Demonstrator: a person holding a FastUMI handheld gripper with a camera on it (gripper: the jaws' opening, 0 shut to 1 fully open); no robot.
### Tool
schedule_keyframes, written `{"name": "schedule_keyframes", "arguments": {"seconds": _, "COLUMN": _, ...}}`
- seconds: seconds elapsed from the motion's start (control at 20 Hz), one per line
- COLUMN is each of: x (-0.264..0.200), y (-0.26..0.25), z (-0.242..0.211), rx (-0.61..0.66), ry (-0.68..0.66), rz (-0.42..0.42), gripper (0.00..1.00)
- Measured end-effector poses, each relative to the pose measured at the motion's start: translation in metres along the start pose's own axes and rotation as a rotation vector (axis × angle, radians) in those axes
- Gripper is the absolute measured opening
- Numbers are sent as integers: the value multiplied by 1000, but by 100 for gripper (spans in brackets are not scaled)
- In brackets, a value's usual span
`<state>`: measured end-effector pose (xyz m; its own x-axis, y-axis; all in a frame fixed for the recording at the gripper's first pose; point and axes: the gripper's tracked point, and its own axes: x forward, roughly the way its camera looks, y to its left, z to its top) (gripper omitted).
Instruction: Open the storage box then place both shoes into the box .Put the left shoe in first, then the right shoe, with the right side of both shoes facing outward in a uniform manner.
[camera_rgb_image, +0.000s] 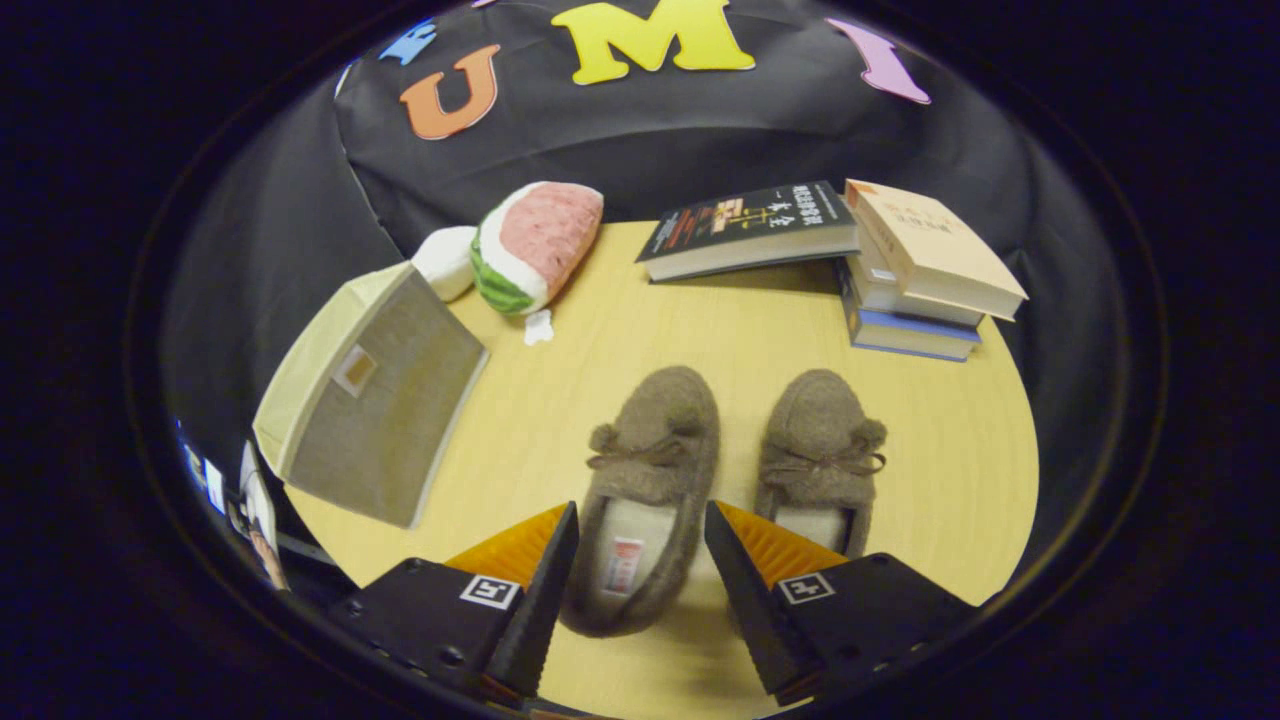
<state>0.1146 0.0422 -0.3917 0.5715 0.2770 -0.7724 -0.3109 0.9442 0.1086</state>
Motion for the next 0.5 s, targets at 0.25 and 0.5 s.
{"name": "schedule_keyframes", "arguments": {"seconds": 0.25, "x": 24, "y": -19, "z": -19, "rx": 24, "ry": 64, "rz": -68, "gripper": 61}}
{"name": "schedule_keyframes", "arguments": {"seconds": 0.5, "x": 49, "y": -11, "z": -22, "rx": 95, "ry": 178, "rz": -71, "gripper": 32}}
